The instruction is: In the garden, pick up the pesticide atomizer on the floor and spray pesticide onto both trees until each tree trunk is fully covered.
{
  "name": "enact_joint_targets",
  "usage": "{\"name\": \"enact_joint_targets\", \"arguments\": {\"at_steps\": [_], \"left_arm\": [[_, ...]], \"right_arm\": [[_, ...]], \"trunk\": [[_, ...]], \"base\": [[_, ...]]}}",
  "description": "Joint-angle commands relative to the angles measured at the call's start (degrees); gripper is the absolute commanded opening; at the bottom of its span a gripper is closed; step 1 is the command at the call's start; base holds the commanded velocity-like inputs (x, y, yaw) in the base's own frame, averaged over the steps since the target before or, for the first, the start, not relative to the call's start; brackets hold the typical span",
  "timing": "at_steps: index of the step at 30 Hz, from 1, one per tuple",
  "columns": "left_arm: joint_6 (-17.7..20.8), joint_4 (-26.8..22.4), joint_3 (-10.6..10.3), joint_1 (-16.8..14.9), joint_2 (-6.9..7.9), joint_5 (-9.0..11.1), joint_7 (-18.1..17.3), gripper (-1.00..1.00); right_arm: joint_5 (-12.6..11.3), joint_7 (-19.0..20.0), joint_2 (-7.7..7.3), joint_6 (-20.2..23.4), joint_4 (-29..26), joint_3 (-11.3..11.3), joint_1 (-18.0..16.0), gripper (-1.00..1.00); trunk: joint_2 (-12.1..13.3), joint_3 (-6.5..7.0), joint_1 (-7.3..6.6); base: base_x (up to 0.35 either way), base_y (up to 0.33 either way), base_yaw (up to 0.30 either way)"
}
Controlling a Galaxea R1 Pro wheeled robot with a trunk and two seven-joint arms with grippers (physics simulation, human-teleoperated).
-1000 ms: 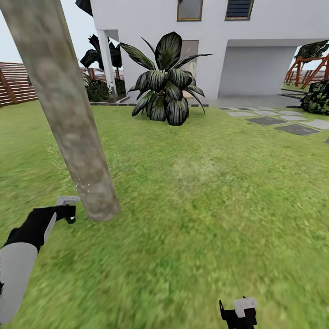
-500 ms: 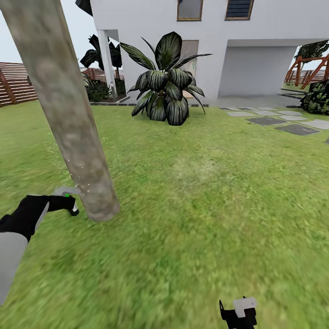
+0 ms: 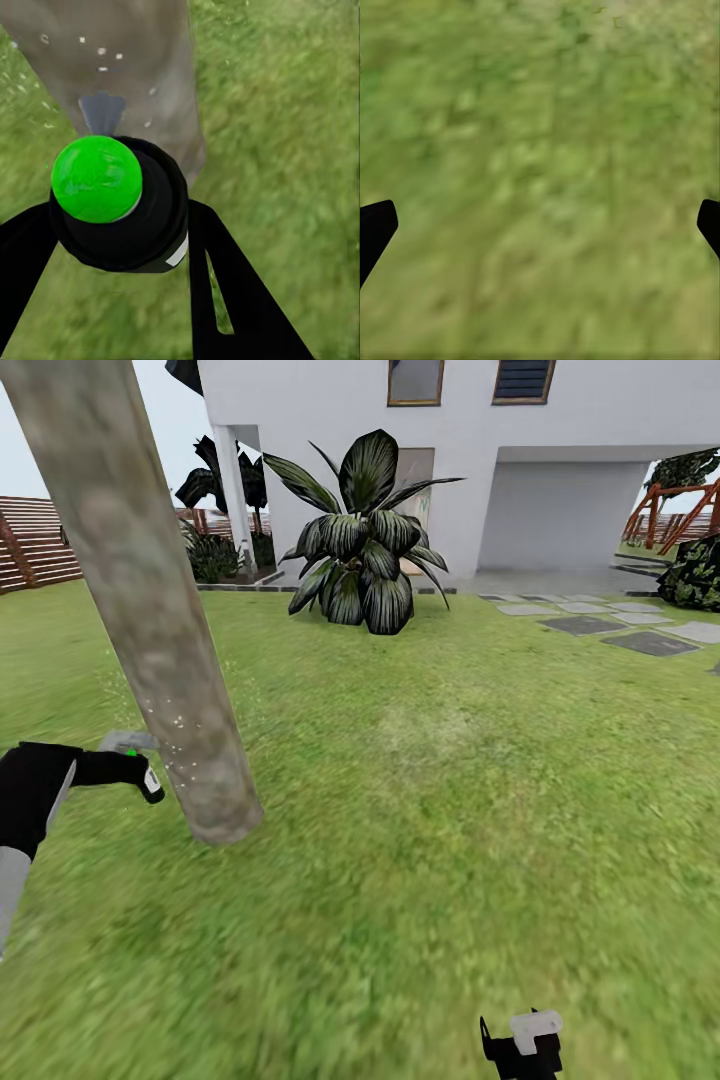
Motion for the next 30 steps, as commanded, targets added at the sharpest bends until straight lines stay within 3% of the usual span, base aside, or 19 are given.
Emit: {"name": "enact_joint_targets", "arguments": {"at_steps": [1,9,11,13,18,26,30], "left_arm": [[1.6,-2.3,-0.4,0.0,-0.18,-0.6,-0.4,-1.00],[2.8,-3.9,-1.0,-1.3,1.48,-1.4,-0.6,-1.00],[2.8,-3.9,-0.9,-1.4,1.86,-3.5,-0.7,-1.00],[2.9,-4.0,-0.9,-1.4,2.00,-4.5,-0.7,-1.00],[2.9,-4.0,-0.7,-0.7,1.91,-4.6,-0.9,-1.00],[2.8,-2.9,-0.1,-0.4,1.95,-4.6,-0.3,-1.00],[2.7,1.1,0.1,-0.3,2.04,-4.6,0.5,-1.00]], "right_arm": [[0.0,0.0,-0.01,0.0,0.0,0.0,0.0,1.00],[0.0,0.0,0.03,0.0,0.0,0.0,0.0,1.00],[0.0,0.0,-0.02,-0.1,0.0,0.0,0.0,1.00],[0.0,0.0,0.00,-0.1,0.0,0.0,0.0,1.00],[0.0,0.0,-0.02,-0.1,0.0,0.0,0.0,1.00],[-0.1,0.0,0.05,-0.1,0.0,0.0,0.0,1.00],[0.0,0.0,0.05,-0.1,0.0,0.0,0.0,1.00]], "trunk": [[0.0,-0.01,0.00],[0.0,-0.01,0.00],[0.0,-0.01,0.00],[0.0,-0.01,0.00],[0.0,-0.01,0.00],[0.0,-0.01,0.00],[0.0,-0.01,0.00]], "base": [[0.000,0.000,0.000],[0.000,0.000,0.000],[0.000,0.000,0.000],[0.000,0.000,0.000],[0.000,-0.036,0.000],[0.000,-0.255,0.030],[0.000,-0.271,0.249]]}}
